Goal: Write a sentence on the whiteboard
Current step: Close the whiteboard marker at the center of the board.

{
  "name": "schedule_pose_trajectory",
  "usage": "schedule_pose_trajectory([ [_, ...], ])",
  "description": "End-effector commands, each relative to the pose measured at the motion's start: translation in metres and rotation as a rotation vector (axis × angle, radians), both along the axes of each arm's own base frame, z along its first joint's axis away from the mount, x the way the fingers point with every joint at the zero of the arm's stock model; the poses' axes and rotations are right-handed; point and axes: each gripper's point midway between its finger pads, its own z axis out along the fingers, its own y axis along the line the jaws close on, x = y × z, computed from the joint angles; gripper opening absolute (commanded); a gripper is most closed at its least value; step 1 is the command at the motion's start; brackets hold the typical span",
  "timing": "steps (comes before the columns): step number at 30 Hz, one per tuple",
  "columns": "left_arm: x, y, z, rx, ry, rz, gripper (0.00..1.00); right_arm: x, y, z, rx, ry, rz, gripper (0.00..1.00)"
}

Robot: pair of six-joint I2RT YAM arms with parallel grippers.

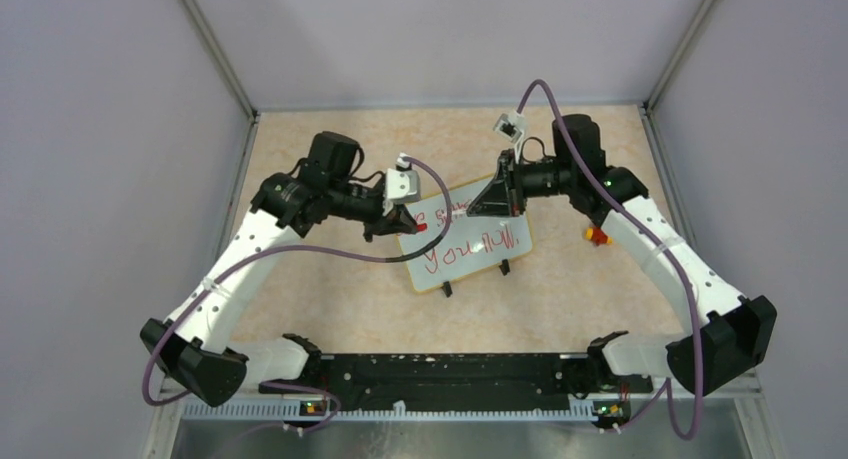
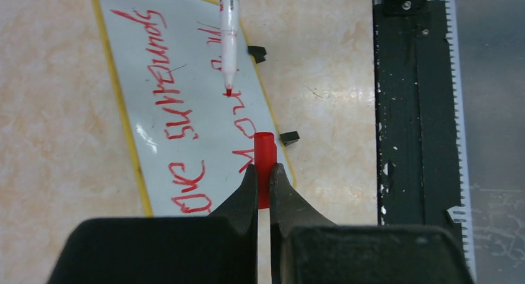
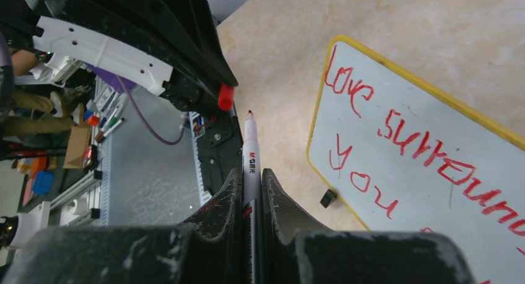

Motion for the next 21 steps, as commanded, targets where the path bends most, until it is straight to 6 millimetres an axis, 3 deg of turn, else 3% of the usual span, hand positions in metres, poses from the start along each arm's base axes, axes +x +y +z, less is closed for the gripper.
schedule_pose_trajectory([
  [1, -0.006, -0.019, 0.008, -0.011, 0.022, -0.003, 0.00, -0.015, 0.011, 0.009, 0.051, -0.006, 0.088, 0.00],
  [7, -0.006, -0.023, 0.010, -0.014, 0.012, -0.008, 0.00, -0.027, 0.017, 0.002, 0.039, 0.009, 0.130, 0.00],
  [15, -0.005, -0.016, 0.001, 0.022, 0.001, 0.024, 0.00, -0.031, 0.014, -0.001, 0.024, 0.004, 0.136, 0.00],
  [21, -0.011, -0.020, 0.009, -0.006, 0.012, -0.016, 0.00, -0.030, 0.018, 0.000, 0.023, 0.001, 0.140, 0.00],
])
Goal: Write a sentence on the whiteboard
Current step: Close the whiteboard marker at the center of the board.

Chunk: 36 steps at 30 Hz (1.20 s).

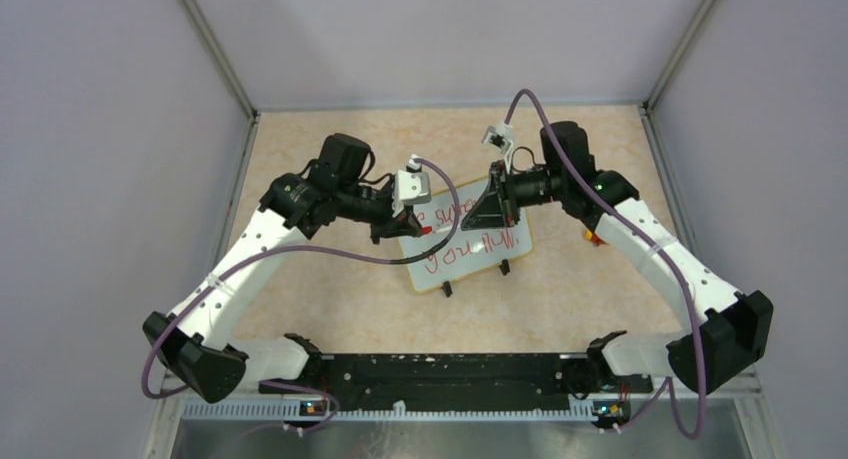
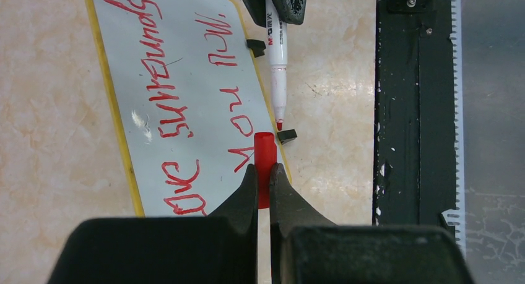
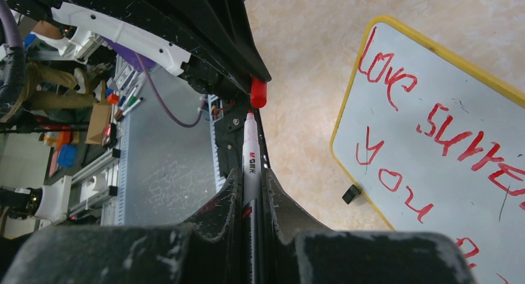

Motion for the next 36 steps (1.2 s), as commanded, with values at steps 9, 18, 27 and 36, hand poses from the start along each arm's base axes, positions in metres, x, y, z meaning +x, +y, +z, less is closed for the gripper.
schedule_pose_trajectory([
  [9, -0.012, -0.004, 0.017, -0.051, -0.028, -0.067, 0.00, -0.004, 0.006, 0.009, 0.024, -0.042, 0.032, 0.00],
  [18, -0.016, 0.005, 0.006, -0.011, -0.044, -0.064, 0.00, -0.005, 0.005, 0.008, 0.020, -0.043, 0.034, 0.00],
  [27, -0.020, -0.004, 0.017, -0.048, -0.020, -0.095, 0.00, -0.005, 0.010, 0.007, 0.014, -0.043, 0.042, 0.00],
  [36, -0.018, -0.005, 0.013, -0.033, -0.017, -0.090, 0.00, -0.006, 0.012, 0.006, 0.009, -0.045, 0.048, 0.00],
])
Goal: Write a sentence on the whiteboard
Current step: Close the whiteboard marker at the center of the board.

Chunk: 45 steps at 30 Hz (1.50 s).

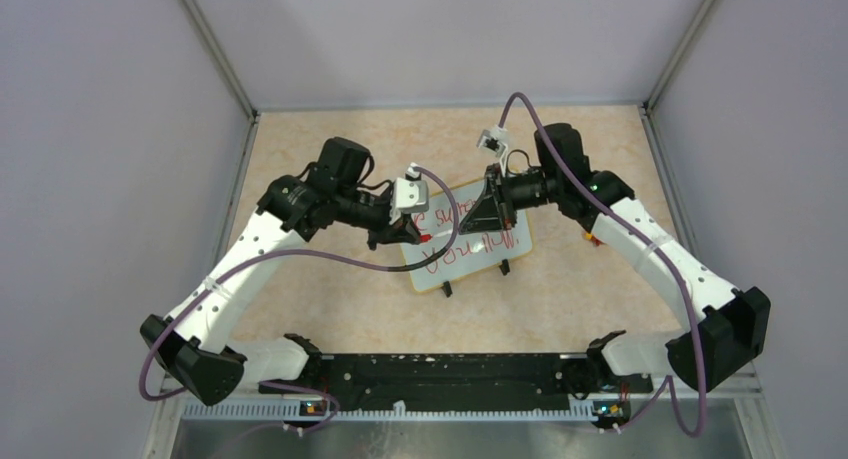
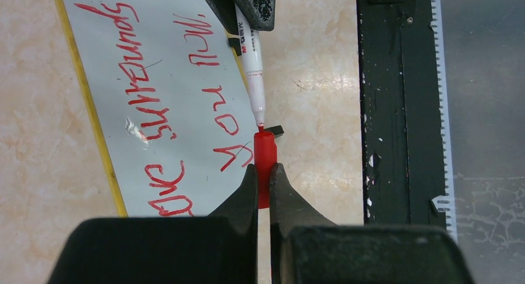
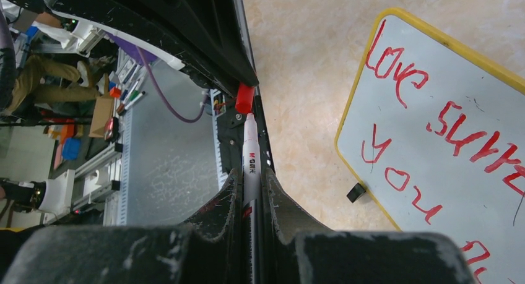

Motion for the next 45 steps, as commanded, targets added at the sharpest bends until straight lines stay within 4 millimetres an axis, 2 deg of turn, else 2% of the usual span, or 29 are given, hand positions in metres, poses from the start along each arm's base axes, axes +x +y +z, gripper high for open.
schedule_pose_trajectory([
  [1, -0.002, -0.007, 0.013, -0.031, -0.019, -0.028, 0.00, 0.000, 0.006, 0.012, 0.022, -0.053, 0.026, 0.00],
  [7, -0.001, -0.002, 0.000, 0.011, -0.011, -0.007, 0.00, -0.003, 0.003, 0.010, 0.012, -0.064, 0.027, 0.00],
  [14, -0.002, -0.004, 0.003, 0.005, 0.002, -0.014, 0.00, -0.004, 0.003, 0.010, 0.010, -0.066, 0.028, 0.00],
  [23, -0.005, -0.002, -0.003, 0.023, 0.010, -0.026, 0.00, -0.003, 0.003, 0.010, 0.009, -0.070, 0.027, 0.00],
  [37, 0.001, -0.010, 0.004, 0.001, 0.008, -0.010, 0.00, -0.006, 0.007, 0.007, 0.005, -0.066, 0.043, 0.00],
  [45, -0.001, -0.021, 0.013, -0.054, 0.072, -0.013, 0.00, -0.002, 0.014, 0.002, -0.014, -0.075, 0.034, 0.00],
])
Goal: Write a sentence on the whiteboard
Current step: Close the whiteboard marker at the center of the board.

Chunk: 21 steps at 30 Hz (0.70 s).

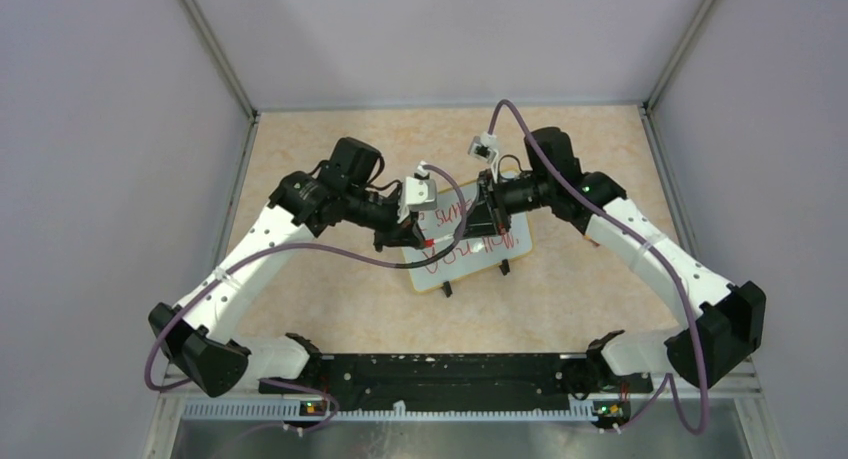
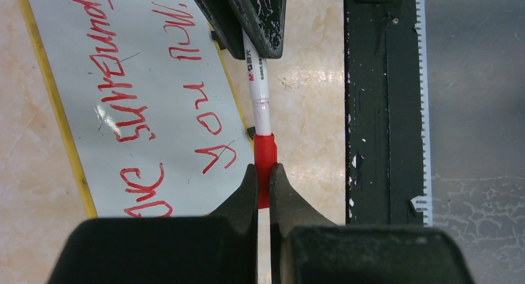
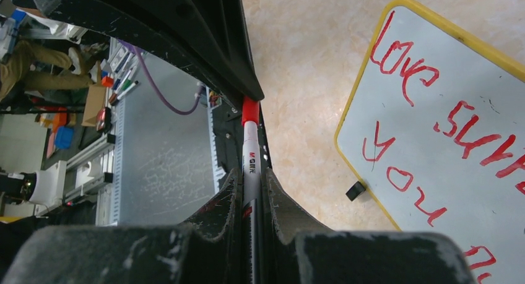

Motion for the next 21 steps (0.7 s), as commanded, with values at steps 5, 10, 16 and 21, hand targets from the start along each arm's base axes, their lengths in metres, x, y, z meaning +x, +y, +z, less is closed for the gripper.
schedule_pose_trajectory([
  [5, 0.008, -0.026, 0.034, -0.132, 0.037, 0.007, 0.00, 0.011, 0.012, 0.015, 0.025, -0.079, -0.010, 0.00],
  [10, 0.014, -0.042, 0.042, -0.185, 0.124, 0.023, 0.00, 0.016, 0.020, 0.012, 0.024, -0.078, -0.013, 0.00],
  [16, 0.015, -0.049, 0.059, -0.239, 0.142, 0.006, 0.06, 0.015, 0.022, 0.012, 0.034, -0.068, 0.000, 0.00],
  [21, 0.014, -0.031, 0.060, -0.235, 0.143, 0.025, 0.32, 0.021, 0.013, 0.015, 0.049, -0.058, -0.026, 0.00],
])
